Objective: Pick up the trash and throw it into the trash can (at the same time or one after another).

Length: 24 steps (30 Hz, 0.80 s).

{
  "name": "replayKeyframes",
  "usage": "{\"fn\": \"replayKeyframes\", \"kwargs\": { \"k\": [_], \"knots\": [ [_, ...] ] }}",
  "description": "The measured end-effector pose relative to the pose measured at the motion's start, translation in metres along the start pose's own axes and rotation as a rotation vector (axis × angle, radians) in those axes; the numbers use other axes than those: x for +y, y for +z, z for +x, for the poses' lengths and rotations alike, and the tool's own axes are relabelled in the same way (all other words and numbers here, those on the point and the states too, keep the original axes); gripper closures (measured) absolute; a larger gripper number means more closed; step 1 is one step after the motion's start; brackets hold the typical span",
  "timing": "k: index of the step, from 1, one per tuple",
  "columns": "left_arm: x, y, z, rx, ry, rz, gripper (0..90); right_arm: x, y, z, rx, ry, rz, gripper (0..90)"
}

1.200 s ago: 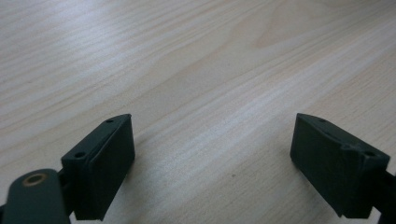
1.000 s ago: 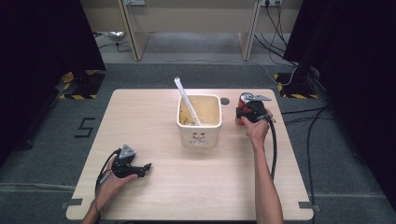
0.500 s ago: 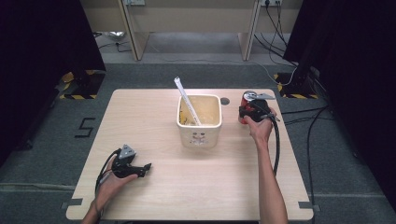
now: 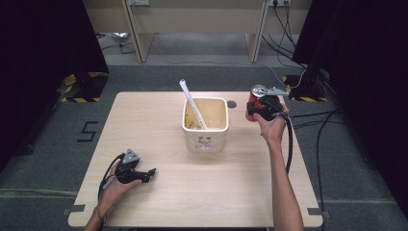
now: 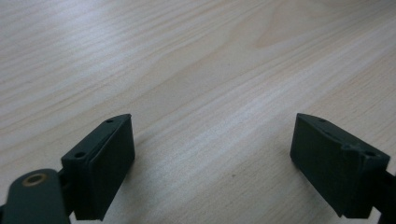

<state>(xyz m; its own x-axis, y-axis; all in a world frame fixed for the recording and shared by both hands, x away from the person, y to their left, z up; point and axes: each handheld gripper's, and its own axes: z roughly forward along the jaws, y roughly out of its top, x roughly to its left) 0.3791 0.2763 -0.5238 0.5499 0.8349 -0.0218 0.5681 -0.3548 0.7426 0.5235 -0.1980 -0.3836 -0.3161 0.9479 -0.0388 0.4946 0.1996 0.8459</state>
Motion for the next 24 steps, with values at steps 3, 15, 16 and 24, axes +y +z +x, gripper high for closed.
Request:
{"fn": "replayKeyframes", "kwargs": {
  "k": [3, 15, 16, 24],
  "knots": [
    [0.000, 0.000, 0.000, 0.000, 0.000, 0.000, 12.8, 0.008, -0.009, 0.004, 0.017, 0.002, -0.012, 34.4],
    [0.000, 0.000, 0.000, -0.001, 0.000, 0.003, 12.8, 0.033, -0.034, 0.018, 0.051, -0.038, -0.047, 34.4],
    [0.000, 0.000, 0.000, -0.001, 0.000, 0.002, 12.8, 0.035, -0.037, 0.021, 0.060, -0.039, -0.052, 34.4],
    [0.000, 0.000, 0.000, 0.000, -0.002, -0.001, 12.9, 0.049, -0.050, 0.035, 0.134, -0.045, -0.083, 34.4]
  ]
}}
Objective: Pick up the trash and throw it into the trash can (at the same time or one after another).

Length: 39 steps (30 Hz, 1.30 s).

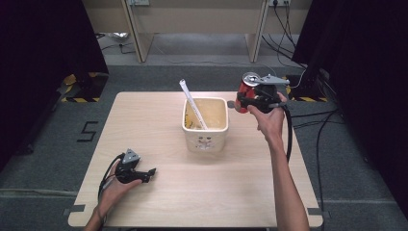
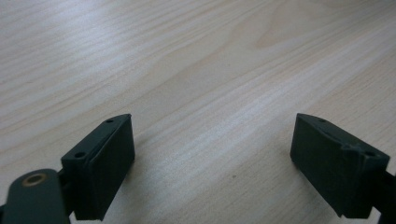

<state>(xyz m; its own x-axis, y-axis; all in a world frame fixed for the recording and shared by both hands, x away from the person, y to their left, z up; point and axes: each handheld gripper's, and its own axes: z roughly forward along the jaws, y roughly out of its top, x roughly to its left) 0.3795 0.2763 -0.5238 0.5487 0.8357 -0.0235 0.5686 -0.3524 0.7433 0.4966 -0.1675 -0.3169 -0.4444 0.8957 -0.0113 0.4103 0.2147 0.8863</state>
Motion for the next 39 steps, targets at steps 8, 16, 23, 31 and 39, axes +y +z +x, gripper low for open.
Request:
{"fn": "replayKeyframes", "kwargs": {
  "k": [8, 16, 23, 31, 39],
  "knots": [
    [0.000, 0.000, 0.000, 0.000, 0.000, 0.000, 12.8, 0.007, 0.001, 0.007, 0.027, 0.005, 0.006, 34.4],
    [0.000, 0.000, 0.000, 0.000, 0.000, -0.001, 12.9, 0.017, 0.006, 0.021, 0.069, -0.015, -0.002, 34.4],
    [0.000, 0.000, 0.000, 0.000, 0.000, -0.001, 12.8, 0.025, 0.009, 0.038, 0.104, -0.036, -0.016, 34.4],
    [0.000, 0.000, 0.000, 0.000, 0.000, 0.000, 12.9, 0.024, 0.030, 0.057, 0.151, -0.051, 0.023, 34.4],
    [0.000, 0.000, 0.000, 0.000, 0.000, -0.001, 12.9, 0.018, 0.046, 0.066, 0.173, -0.053, 0.049, 34.4]
  ]
}}
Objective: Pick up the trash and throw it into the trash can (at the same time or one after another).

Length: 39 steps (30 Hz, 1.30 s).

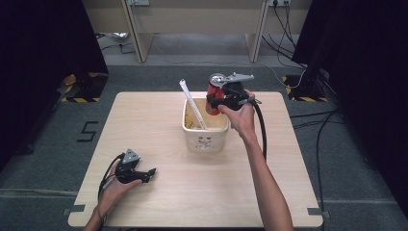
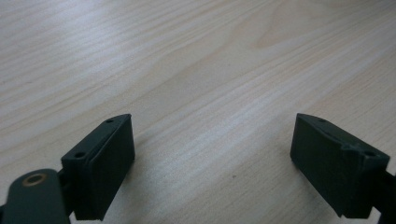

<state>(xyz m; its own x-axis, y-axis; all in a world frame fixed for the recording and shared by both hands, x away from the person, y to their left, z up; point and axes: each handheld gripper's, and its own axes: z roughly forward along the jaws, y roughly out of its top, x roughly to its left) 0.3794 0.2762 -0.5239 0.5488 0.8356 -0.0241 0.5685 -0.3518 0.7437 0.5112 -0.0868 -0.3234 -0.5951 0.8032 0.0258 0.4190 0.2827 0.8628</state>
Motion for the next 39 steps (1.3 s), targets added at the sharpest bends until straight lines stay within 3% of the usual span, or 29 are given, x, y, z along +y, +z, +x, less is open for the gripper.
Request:
{"fn": "replayKeyframes", "kwargs": {
  "k": [27, 39],
  "knots": [
    [0.000, 0.000, 0.000, 0.000, 0.002, 0.002, 12.9, -0.022, 0.042, 0.003, -0.003, 0.000, 0.108, 34.1],
    [0.000, 0.000, 0.000, 0.001, 0.002, 0.002, 12.9, -0.028, 0.047, 0.003, 0.002, 0.004, 0.129, 34.0]
  ]
}}
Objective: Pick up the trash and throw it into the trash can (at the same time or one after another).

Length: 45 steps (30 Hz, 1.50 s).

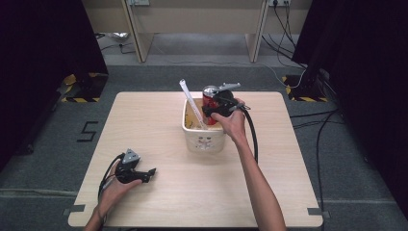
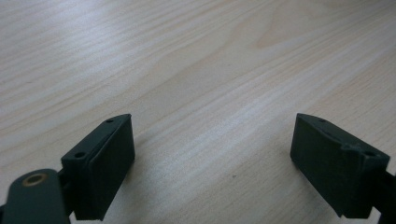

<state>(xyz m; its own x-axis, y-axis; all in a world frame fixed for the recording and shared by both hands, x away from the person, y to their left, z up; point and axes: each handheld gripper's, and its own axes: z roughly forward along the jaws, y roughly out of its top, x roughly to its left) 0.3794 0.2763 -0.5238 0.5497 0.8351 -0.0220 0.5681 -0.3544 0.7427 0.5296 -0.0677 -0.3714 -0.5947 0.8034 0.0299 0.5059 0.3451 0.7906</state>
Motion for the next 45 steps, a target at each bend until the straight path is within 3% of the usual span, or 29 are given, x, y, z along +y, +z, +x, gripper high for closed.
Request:
{"fn": "replayKeyframes", "kwargs": {
  "k": [29, 33, 34, 36, 40, 45],
  "knots": [
    [0.000, 0.000, 0.000, 0.000, -0.001, -0.001, 12.9, -0.008, 0.009, 0.003, -0.009, -0.022, 0.020, 33.5],
    [0.000, 0.000, 0.000, 0.000, -0.002, -0.002, 12.8, -0.007, 0.008, 0.003, 0.001, -0.007, 0.012, 24.8],
    [0.000, 0.000, 0.000, 0.000, -0.002, -0.001, 12.8, -0.005, 0.004, 0.002, -0.010, -0.003, -0.006, 20.7],
    [0.000, 0.000, 0.000, -0.001, -0.001, -0.001, 12.9, -0.004, 0.002, 0.002, -0.011, -0.001, -0.013, 21.1],
    [0.000, 0.000, 0.000, 0.000, -0.002, -0.001, 12.9, 0.002, -0.014, -0.002, 0.021, 0.004, -0.072, 21.5],
    [0.000, 0.000, 0.000, 0.000, -0.002, -0.002, 12.8, 0.004, -0.024, -0.006, 0.009, -0.003, -0.081, 22.0]
  ]
}}
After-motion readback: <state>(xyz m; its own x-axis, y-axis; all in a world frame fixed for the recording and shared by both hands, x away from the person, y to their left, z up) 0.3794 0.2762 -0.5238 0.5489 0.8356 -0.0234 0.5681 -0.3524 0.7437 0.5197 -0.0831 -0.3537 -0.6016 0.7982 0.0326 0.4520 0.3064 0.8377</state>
